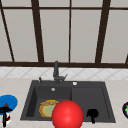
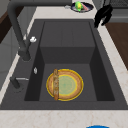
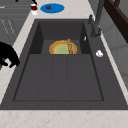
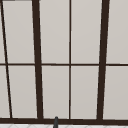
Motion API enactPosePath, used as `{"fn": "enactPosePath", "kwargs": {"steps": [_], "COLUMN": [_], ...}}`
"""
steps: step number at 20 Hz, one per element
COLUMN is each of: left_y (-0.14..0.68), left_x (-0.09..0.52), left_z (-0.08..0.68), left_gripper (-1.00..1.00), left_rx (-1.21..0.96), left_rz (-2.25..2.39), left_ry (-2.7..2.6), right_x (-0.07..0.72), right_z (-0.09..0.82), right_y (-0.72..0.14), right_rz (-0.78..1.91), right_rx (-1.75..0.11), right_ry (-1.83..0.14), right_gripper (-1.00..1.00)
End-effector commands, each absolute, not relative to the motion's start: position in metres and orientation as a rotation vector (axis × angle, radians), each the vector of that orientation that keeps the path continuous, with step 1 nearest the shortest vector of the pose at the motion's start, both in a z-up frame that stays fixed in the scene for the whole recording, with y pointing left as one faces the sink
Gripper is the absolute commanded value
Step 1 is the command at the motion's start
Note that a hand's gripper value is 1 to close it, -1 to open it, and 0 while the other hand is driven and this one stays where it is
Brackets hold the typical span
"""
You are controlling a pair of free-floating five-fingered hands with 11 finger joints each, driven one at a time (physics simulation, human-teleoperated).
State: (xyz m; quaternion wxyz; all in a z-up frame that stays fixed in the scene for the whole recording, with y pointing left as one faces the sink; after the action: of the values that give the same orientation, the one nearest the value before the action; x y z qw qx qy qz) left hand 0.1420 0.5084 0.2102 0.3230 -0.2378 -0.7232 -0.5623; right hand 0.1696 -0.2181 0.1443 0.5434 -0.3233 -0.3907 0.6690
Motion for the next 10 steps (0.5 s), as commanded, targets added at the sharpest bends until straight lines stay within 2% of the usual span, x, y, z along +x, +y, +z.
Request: {"fn": "enactPosePath", "kwargs": {"steps": [1, 10], "left_y": [0.509, 0.523], "left_x": [0.145, 0.154], "left_z": [0.198, 0.181], "left_gripper": [-1.00, -1.00], "left_rx": [-0.622, -0.613], "left_rz": [-1.484, -1.494], "left_ry": [-1.906, -1.955], "right_x": [0.170, 0.170], "right_z": [0.144, 0.144], "right_y": [-0.218, -0.218], "right_rz": [1.588, 1.588], "right_rx": [-0.767, -0.767], "right_ry": [-0.927, -0.927], "right_gripper": [0.00, 0.00]}}
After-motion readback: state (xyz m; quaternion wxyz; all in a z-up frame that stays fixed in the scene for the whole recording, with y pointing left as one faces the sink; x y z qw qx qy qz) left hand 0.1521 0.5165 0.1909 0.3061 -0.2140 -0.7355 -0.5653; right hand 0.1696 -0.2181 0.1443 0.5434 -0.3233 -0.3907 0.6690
